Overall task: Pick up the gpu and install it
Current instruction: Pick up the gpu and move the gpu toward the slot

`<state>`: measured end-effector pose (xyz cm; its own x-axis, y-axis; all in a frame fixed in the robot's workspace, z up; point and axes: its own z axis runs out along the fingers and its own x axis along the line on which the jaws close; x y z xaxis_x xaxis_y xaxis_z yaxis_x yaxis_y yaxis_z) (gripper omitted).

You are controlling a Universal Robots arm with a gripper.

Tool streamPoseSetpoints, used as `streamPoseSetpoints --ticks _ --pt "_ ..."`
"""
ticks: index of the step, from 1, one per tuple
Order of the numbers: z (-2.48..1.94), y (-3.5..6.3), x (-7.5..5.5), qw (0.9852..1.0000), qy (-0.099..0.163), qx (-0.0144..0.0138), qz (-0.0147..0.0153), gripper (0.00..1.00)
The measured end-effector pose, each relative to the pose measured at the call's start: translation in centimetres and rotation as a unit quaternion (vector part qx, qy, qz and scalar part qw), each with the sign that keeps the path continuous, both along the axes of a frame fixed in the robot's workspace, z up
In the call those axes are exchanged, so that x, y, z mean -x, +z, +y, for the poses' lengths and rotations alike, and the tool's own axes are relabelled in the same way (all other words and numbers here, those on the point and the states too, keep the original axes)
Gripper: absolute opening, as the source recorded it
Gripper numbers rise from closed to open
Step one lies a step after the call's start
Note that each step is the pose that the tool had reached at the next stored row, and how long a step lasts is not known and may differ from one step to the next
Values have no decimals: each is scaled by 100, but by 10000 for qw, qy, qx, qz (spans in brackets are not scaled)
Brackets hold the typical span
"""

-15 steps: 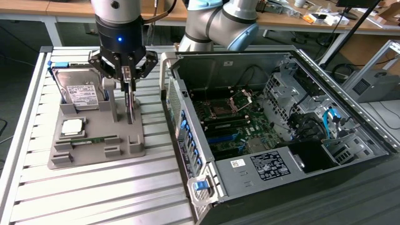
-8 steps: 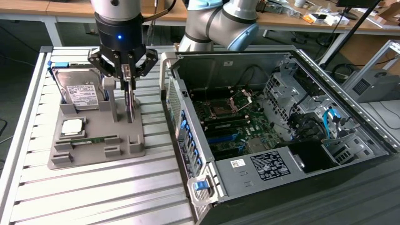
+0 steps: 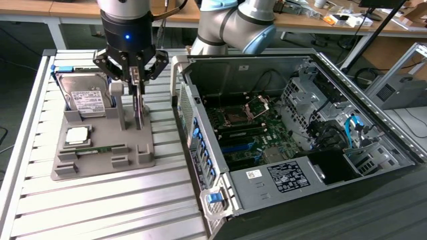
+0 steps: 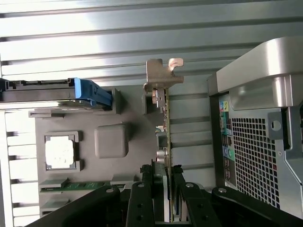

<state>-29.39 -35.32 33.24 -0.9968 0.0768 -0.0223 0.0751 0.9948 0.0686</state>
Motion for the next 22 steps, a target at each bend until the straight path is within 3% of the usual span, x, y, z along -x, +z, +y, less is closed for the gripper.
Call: streamPoseSetpoints --ticks 22 --pt "0 159 0 10000 0 -5 0 27"
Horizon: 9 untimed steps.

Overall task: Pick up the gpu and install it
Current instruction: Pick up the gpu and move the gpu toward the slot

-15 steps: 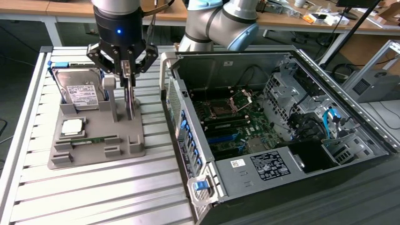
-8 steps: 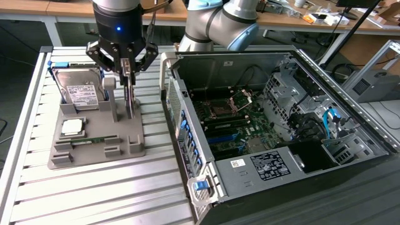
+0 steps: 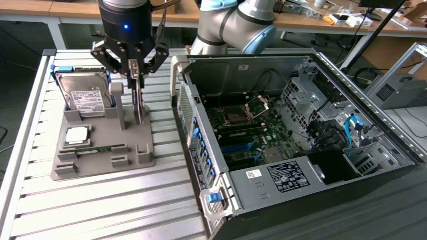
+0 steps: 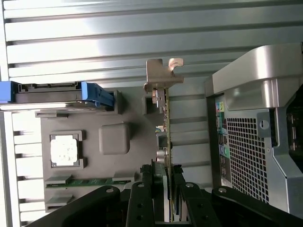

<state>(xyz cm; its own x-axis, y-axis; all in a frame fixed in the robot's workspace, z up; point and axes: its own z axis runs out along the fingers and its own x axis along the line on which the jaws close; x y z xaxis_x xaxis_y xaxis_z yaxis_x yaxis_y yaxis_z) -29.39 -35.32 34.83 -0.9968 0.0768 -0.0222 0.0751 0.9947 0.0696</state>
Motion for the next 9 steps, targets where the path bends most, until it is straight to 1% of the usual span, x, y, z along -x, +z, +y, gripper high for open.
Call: streamPoseSetpoints --ticks 9 --pt "0 75 0 10000 0 -2 0 27"
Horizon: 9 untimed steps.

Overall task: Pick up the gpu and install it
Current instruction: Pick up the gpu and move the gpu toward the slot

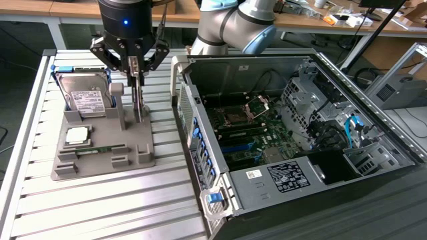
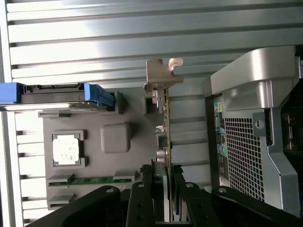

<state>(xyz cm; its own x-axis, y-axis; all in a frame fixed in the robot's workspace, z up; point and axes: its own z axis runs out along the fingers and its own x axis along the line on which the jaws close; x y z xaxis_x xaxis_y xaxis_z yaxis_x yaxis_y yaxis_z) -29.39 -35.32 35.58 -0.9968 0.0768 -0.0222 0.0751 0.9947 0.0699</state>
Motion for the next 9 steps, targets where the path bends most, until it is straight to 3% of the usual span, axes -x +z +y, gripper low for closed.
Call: streamPoseSetpoints --ticks 9 --pt "0 77 0 10000 0 -3 0 27"
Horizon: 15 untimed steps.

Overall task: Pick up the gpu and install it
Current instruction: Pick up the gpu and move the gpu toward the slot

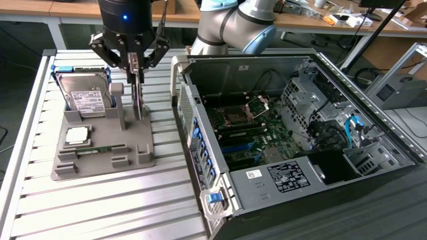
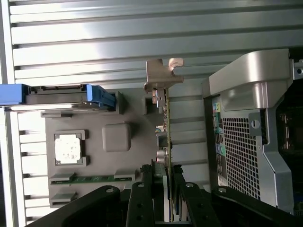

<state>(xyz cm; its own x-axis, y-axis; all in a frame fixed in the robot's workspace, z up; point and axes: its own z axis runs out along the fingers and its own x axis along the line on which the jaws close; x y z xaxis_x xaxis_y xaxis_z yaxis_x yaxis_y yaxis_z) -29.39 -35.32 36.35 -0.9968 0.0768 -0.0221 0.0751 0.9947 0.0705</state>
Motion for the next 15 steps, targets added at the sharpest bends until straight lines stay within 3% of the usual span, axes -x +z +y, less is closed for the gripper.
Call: streamPoseSetpoints --ticks 15 --pt "0 144 0 10000 0 -12 0 27"
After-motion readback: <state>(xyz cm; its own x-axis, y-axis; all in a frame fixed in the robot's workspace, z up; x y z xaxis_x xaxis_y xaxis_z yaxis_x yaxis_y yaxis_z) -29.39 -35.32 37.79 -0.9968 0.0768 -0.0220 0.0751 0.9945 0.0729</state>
